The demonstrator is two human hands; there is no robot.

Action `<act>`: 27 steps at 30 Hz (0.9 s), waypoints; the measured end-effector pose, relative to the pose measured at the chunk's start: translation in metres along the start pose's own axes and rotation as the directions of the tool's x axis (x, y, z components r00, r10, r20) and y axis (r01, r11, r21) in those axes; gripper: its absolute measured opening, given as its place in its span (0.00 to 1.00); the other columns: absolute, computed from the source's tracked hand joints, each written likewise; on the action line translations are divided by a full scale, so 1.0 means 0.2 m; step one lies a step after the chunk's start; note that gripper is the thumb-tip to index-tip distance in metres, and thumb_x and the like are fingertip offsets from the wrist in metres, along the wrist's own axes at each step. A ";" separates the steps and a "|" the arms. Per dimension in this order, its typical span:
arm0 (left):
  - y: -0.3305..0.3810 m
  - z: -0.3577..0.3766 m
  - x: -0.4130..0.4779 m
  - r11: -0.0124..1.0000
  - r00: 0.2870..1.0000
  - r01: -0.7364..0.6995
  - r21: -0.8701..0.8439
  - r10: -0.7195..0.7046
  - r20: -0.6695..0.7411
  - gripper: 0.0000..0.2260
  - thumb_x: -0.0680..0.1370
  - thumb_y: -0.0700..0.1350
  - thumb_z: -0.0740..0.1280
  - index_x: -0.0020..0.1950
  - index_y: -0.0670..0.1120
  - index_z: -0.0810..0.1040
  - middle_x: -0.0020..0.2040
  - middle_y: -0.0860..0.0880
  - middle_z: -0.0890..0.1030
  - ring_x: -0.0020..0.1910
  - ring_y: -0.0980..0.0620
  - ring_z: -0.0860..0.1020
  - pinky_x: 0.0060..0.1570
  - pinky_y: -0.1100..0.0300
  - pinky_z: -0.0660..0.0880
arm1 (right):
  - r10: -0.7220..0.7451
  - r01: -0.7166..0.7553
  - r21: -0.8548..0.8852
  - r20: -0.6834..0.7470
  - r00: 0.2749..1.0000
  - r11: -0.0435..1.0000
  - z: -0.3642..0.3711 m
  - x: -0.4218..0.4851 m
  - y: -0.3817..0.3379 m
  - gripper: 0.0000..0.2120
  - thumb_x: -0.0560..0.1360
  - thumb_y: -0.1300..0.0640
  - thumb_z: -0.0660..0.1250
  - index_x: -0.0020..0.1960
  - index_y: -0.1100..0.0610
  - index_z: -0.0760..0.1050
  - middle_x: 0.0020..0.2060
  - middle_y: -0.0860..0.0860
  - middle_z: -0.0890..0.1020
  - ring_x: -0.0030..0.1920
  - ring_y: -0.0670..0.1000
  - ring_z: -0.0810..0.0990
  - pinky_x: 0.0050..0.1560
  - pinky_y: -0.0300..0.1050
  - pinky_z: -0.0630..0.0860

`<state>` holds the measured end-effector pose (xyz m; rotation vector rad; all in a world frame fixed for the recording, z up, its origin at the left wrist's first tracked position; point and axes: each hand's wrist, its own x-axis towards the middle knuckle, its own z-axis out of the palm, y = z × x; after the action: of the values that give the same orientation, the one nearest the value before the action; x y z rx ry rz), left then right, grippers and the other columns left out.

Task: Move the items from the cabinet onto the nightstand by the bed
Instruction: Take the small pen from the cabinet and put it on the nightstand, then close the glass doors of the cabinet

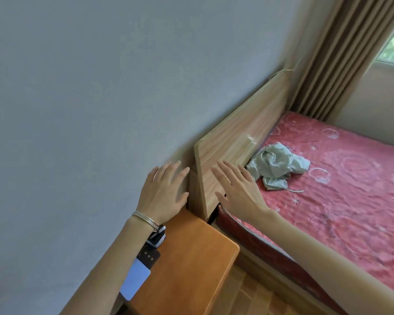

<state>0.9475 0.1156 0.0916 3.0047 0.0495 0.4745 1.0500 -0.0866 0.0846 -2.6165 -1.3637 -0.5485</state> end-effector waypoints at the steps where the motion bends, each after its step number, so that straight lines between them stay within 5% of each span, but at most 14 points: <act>1: 0.01 0.00 0.00 0.999 0.999 -0.034 0.000 0.034 0.002 0.24 0.71 0.54 0.62 0.65 0.45 0.75 0.64 0.42 0.75 0.63 0.41 0.72 0.60 0.43 0.70 | 0.029 -0.029 -0.024 0.008 1.000 0.999 -0.01 -0.05 0.00 0.31 0.70 0.52 0.71 0.70 0.58 0.66 0.68 0.57 0.70 0.69 0.56 0.67 0.68 0.59 0.63; 7: 0.08 0.01 -0.02 0.962 0.961 -0.273 -0.032 0.274 0.049 0.26 0.72 0.56 0.56 0.66 0.47 0.74 0.64 0.44 0.75 0.64 0.43 0.72 0.61 0.44 0.69 | 0.267 -0.265 -0.089 0.005 0.964 0.960 -0.07 -0.34 -0.10 0.29 0.72 0.51 0.70 0.70 0.58 0.67 0.68 0.57 0.70 0.68 0.56 0.68 0.67 0.60 0.64; 13: 0.26 0.04 -0.04 0.839 0.837 -0.533 -0.111 0.542 0.077 0.27 0.72 0.57 0.56 0.66 0.47 0.73 0.63 0.45 0.75 0.64 0.44 0.72 0.61 0.45 0.70 | 0.521 -0.516 -0.179 -0.023 0.853 0.838 -0.18 -0.71 -0.27 0.27 0.72 0.51 0.67 0.69 0.59 0.68 0.67 0.57 0.72 0.67 0.56 0.69 0.66 0.60 0.64; 19: 0.68 0.07 -0.08 0.631 0.634 -0.743 -0.223 0.770 0.063 0.27 0.73 0.58 0.55 0.68 0.47 0.73 0.65 0.44 0.75 0.64 0.43 0.72 0.61 0.44 0.70 | 0.770 -0.756 -0.258 -0.065 0.635 0.602 -0.42 -1.20 -0.43 0.29 0.72 0.51 0.70 0.69 0.58 0.67 0.66 0.56 0.72 0.67 0.56 0.69 0.66 0.58 0.65; 27: 1.45 0.01 -0.35 0.273 0.310 -0.905 -0.327 0.949 -0.065 0.26 0.73 0.58 0.55 0.66 0.48 0.74 0.63 0.44 0.76 0.62 0.42 0.74 0.61 0.45 0.69 | 0.921 -0.897 -0.369 -0.202 0.332 0.242 -0.82 -1.88 -0.67 0.28 0.71 0.53 0.70 0.68 0.59 0.69 0.65 0.56 0.74 0.66 0.55 0.71 0.66 0.57 0.66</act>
<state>0.8869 -0.1766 0.0983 2.3542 -1.7424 0.2509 0.7028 -0.3428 0.0870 -3.1130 0.5858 -0.5642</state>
